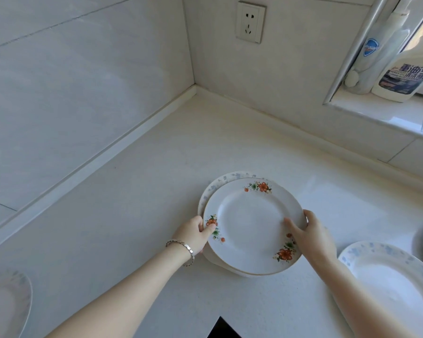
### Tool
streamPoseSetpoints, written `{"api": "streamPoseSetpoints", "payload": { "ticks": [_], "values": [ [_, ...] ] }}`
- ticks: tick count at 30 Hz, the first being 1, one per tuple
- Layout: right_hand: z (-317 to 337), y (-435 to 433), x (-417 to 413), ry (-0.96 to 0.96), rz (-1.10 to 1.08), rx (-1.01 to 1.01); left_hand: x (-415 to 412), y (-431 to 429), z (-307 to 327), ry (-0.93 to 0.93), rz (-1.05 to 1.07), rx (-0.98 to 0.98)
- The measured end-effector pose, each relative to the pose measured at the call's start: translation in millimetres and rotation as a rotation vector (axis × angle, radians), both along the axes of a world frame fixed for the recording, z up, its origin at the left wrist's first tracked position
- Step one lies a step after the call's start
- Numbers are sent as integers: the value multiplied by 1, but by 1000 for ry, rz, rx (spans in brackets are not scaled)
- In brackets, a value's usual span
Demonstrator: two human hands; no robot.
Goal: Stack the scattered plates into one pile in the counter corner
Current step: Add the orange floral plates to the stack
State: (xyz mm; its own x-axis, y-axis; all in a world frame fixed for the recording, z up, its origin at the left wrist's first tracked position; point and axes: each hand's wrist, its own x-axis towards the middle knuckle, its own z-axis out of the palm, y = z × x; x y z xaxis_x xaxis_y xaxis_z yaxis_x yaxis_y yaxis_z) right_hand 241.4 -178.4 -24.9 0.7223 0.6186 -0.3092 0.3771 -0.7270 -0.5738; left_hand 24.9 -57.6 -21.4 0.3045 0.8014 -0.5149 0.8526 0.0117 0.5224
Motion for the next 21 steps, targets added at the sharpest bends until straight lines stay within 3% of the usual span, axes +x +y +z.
{"api": "streamPoseSetpoints", "payload": {
  "ticks": [7,10,12,16,21],
  "values": [
    [-3,13,2,-250,80,-182,14,6,7,310,-151,222],
    [-11,18,3,-234,113,-153,16,8,5,358,-126,333],
    [-16,23,0,-99,91,-54,19,11,2,216,16,273],
    [-21,31,-9,218,-84,223,31,11,-2,-383,413,-130],
    [-25,32,-14,262,-159,272,38,0,-3,-608,608,-226]
  ]
}}
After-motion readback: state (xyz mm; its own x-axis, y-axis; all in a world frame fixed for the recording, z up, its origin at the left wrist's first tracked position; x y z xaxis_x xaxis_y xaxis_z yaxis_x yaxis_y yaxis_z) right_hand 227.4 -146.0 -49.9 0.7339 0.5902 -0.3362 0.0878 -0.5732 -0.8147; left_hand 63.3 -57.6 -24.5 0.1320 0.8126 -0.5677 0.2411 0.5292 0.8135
